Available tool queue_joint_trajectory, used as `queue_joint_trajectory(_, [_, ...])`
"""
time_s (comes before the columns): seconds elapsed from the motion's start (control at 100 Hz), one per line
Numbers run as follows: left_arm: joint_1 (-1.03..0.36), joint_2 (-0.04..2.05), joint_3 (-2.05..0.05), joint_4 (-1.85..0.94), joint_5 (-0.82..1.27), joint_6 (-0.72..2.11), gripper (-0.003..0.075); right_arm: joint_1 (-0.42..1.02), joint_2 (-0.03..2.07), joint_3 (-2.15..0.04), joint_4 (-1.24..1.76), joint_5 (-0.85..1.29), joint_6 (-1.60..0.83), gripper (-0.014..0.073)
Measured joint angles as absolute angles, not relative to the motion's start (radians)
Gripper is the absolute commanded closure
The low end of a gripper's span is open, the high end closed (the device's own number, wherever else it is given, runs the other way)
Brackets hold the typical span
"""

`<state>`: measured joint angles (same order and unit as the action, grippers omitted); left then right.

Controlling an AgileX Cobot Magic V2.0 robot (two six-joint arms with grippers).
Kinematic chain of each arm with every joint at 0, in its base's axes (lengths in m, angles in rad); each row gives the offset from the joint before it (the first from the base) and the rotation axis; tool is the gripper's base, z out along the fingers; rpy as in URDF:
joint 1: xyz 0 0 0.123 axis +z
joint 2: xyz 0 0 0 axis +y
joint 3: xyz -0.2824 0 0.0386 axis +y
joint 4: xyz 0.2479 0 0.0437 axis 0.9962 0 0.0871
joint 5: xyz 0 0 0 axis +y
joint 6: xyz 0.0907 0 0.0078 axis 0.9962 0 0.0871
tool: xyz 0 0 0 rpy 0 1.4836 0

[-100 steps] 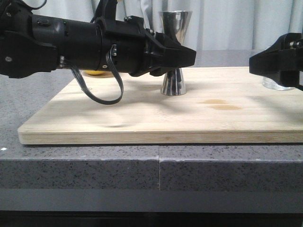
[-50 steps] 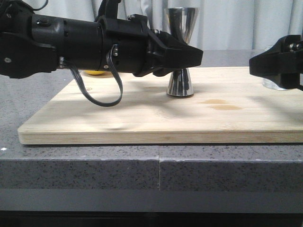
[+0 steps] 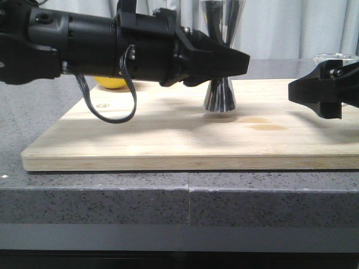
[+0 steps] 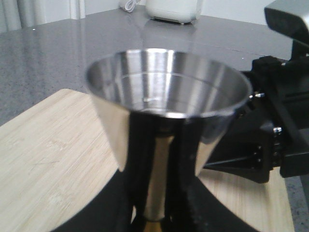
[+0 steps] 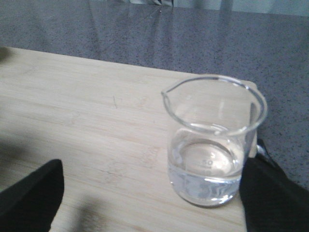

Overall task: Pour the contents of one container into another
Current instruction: 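Close the left gripper on the jigger and the right gripper on the beaker, then lift the jigger with the left gripper and the beaker with the right gripper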

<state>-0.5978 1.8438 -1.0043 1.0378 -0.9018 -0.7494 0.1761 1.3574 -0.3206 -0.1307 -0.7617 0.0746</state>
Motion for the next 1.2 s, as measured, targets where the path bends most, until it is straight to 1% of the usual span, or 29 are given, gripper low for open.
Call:
queue_joint_trajectory(0.47, [-0.598, 1.77, -1.004, 1.054, -0.906, -0.749, 0.0741, 0.176, 1.375, -0.331, -0.04, -0.792, -0.036, -0.0077])
queue_joint_trajectory(1.2, [-0.598, 1.77, -1.004, 1.077, -0.937, -0.775, 0.0741, 0.176, 1.503, -0.41, 0.017, -0.844, -0.066, -0.0077])
